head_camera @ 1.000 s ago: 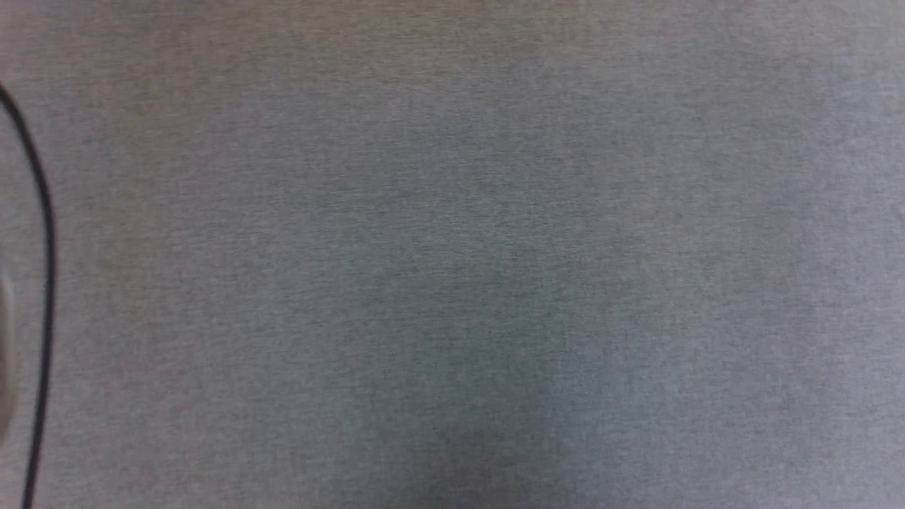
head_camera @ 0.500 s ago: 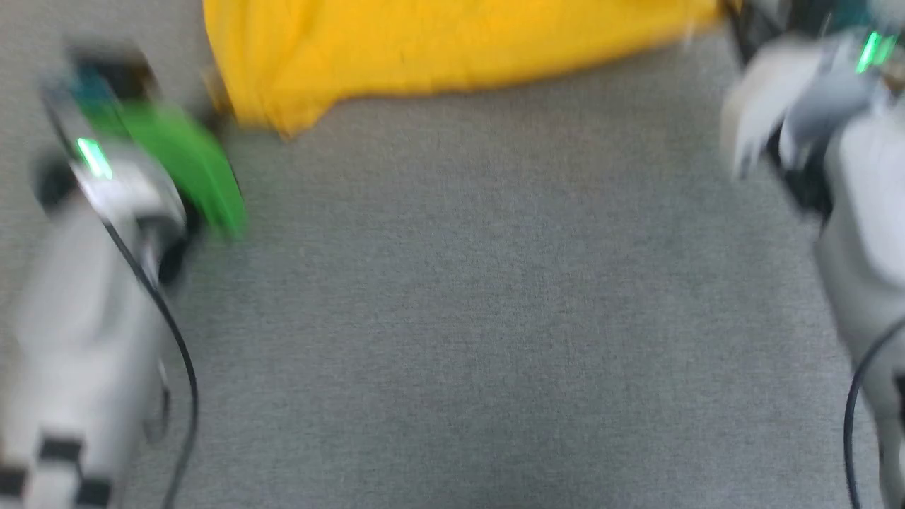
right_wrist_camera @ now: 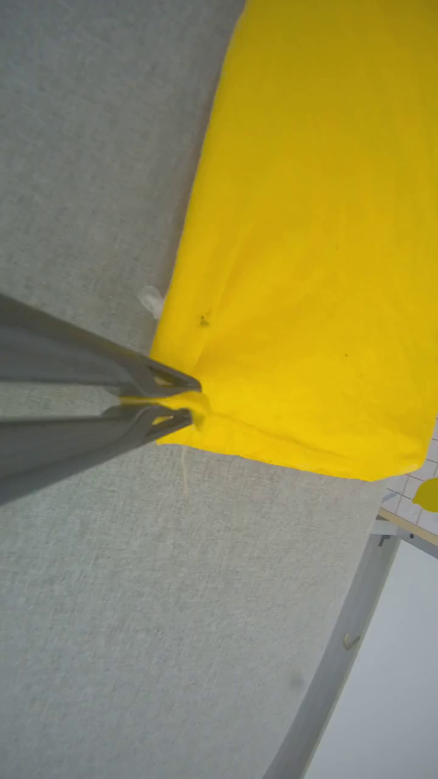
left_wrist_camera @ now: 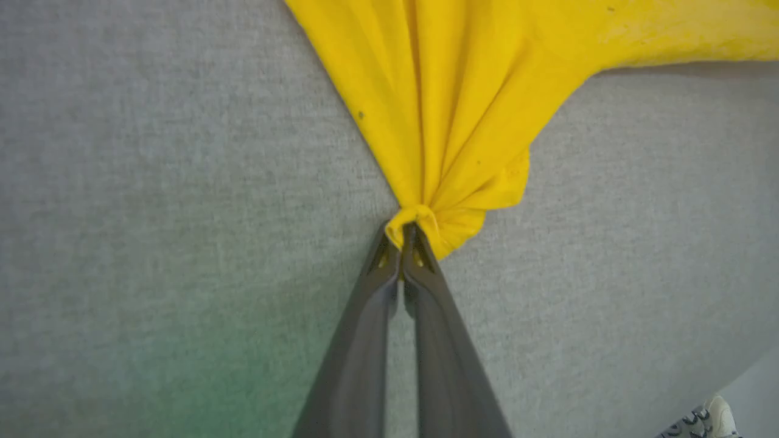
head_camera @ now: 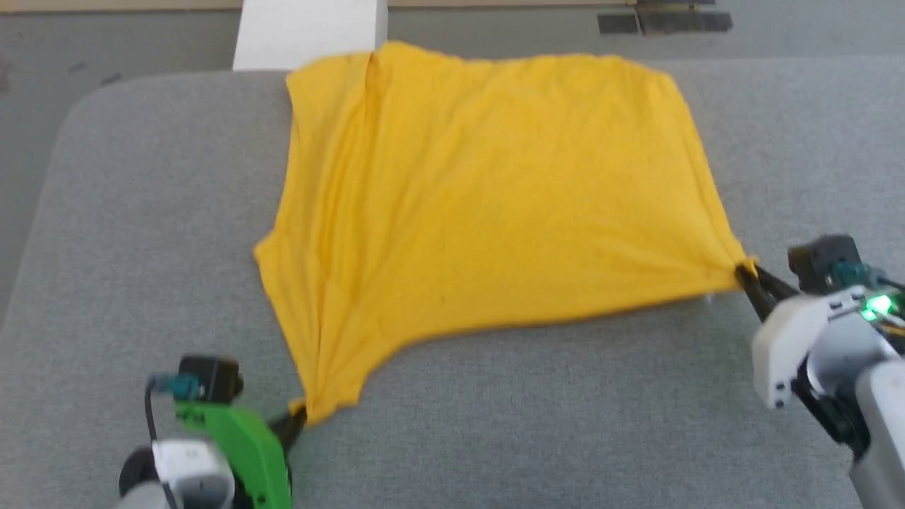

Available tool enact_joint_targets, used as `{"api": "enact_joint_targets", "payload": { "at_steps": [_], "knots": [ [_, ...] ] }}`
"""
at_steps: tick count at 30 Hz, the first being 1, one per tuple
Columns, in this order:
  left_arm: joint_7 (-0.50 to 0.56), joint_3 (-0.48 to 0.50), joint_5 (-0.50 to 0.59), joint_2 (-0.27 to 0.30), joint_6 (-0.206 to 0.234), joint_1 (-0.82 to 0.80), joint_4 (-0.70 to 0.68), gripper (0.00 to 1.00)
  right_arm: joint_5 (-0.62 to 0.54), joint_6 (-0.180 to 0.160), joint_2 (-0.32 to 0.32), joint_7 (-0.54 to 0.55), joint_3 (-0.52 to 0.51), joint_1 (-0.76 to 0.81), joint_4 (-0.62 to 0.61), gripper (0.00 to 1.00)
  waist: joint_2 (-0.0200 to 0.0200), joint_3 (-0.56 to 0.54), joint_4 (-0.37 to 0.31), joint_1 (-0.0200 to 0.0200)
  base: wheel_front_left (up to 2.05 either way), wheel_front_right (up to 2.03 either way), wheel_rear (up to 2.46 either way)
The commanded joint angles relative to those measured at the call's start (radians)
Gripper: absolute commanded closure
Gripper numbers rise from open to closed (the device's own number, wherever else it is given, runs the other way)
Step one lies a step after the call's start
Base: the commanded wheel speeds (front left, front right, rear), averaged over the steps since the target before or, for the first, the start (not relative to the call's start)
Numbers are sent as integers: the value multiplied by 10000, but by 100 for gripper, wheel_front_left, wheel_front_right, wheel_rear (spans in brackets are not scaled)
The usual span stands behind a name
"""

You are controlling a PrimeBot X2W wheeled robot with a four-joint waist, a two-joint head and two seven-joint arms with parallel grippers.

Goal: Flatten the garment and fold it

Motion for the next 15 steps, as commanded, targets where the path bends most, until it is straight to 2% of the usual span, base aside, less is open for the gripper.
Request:
{"api": "enact_joint_targets", "payload": {
  "at_steps": [1, 8, 12, 15],
  "knots": [
    [209, -75, -9, 231, 188, 614, -216, 100, -50, -17, -36, 266, -211, 419, -328, 100, 0, -405, 105, 1, 0, 0, 0],
    [877, -274, -108, 615, 855, 2193, -1700, 100, -15, -17, 21, 2011, -1022, 2649, -1972, 100, 0, -543, 227, 1, 0, 0, 0],
    [560, -352, 217, 651, 1034, 2553, -2134, 100, 84, -17, 373, 2658, -1577, 3751, -2640, 100, 0, -507, 332, 1, 0, 0, 0],
    [-8, -400, 590, 503, 1086, 2527, -2217, 100, 68, -17, 833, 2742, -1993, 4414, -3049, 100, 0, -477, 392, 1, 0, 0, 0]
  ]
}}
